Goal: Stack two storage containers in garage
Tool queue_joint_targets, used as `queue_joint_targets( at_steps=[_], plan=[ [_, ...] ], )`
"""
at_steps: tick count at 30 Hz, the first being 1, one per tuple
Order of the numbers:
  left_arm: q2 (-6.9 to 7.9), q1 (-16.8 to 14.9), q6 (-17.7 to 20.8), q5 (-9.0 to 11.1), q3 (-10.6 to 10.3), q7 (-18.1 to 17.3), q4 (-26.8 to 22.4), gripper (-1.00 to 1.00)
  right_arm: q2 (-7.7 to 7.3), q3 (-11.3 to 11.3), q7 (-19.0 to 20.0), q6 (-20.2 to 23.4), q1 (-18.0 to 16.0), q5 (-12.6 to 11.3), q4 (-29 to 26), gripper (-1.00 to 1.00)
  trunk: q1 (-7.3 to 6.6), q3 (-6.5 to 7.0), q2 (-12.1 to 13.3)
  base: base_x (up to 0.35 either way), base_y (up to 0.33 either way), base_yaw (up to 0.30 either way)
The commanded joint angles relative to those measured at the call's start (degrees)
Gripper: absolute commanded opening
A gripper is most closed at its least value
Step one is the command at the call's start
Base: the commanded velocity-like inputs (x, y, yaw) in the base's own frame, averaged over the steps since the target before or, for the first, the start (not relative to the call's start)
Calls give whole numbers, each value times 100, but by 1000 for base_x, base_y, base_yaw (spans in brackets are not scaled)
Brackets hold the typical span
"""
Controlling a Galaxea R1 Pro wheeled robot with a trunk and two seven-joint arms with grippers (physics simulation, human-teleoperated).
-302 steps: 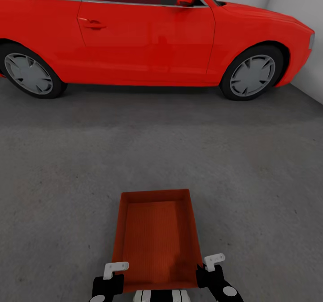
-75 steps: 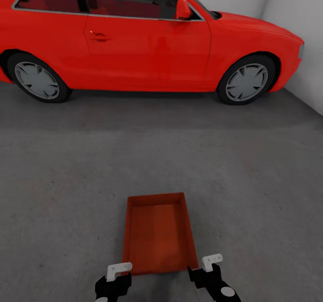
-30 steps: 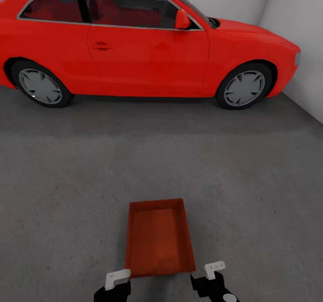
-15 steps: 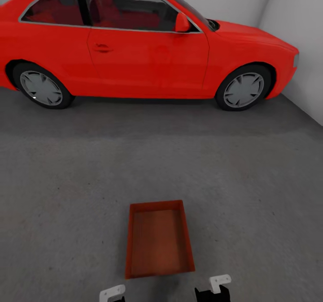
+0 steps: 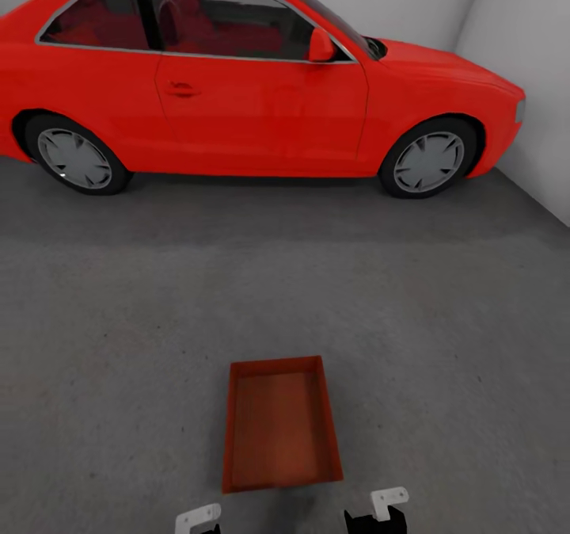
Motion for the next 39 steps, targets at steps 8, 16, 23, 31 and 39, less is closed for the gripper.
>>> queue_joint_targets(
  at_steps=[8,16,23,31,39],
  plan=[
    [-3,0,25,45,7,10,-11,100,4,-17,28,-3,-1,51,-4,100,-177,141,320,0,0,0],
    [-3,0,29,38,14,10,-11,100,4,-22,32,-3,-1,51,-4,100,-352,292,641,0,0,0],
    [-3,0,33,37,14,10,-11,100,0,-23,59,-3,-1,51,-4,100,-506,472,922,0,0,0],
    [-3,0,33,37,14,10,-11,100,0,-23,62,-3,-1,51,-4,100,-682,687,1243,0,0,0],
    [-5,0,33,37,14,10,-11,100,-5,-23,62,-3,-1,51,-4,100,-857,903,1564,0,0,0]
  ],
)
